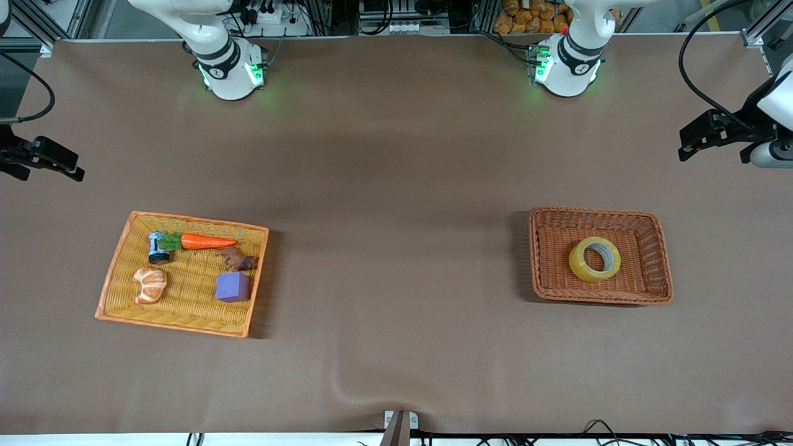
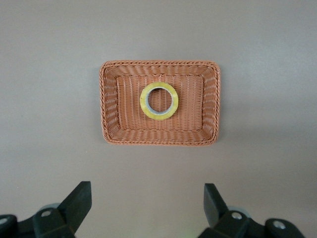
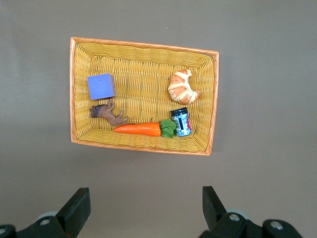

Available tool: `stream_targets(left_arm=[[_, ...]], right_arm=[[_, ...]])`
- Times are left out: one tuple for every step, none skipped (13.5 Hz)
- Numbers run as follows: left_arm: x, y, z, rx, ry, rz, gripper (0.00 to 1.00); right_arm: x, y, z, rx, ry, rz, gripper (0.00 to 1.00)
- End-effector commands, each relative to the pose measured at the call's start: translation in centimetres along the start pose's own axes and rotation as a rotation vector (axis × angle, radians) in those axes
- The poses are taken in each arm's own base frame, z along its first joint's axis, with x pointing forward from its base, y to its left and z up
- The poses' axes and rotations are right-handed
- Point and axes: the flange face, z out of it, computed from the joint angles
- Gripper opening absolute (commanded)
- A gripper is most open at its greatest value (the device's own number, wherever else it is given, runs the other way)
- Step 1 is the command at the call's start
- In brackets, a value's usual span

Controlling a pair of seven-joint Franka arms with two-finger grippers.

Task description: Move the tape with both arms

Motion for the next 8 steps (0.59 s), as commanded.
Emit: stream_targets(left_arm=[[-0.13, -0.36, -0.1, -0.021, -0.009, 0.016, 1.0], [-0.13, -0.45, -0.09, -0.021, -0.009, 0.012, 1.0], [-0.17, -0.54, -0.06, -0.013, -0.012, 0.011, 1.0], [-0.18, -0.49, -0.12, -0.01, -0.012, 0.012, 1.0], [-0.2, -0.59, -0.11, -0.009, -0.013, 0.011, 1.0], [-0.2, -0.59, -0.11, -0.009, -0.013, 0.011, 1.0], [-0.2, -0.59, -0.11, -0.009, -0.013, 0.011, 1.0], [-0.2, -0.59, -0.11, -0.009, -0.013, 0.011, 1.0]], right_arm=[[0.08, 0.33, 0.03, 0.019, 0.01, -0.002, 1.0], [0.12, 0.34, 0.12, 0.019, 0.008, -0.003, 1.0], [0.07, 0.33, 0.1, 0.019, 0.008, -0.003, 1.0], [0.05, 0.33, 0.19, 0.02, 0.005, -0.003, 1.0], [0.05, 0.33, 0.39, 0.02, 0.002, -0.003, 1.0], [0.06, 0.33, 0.32, 0.02, 0.004, -0.003, 1.0], [0.06, 0.33, 0.32, 0.02, 0.004, -0.003, 1.0], [0.06, 0.33, 0.32, 0.02, 0.004, -0.003, 1.0]])
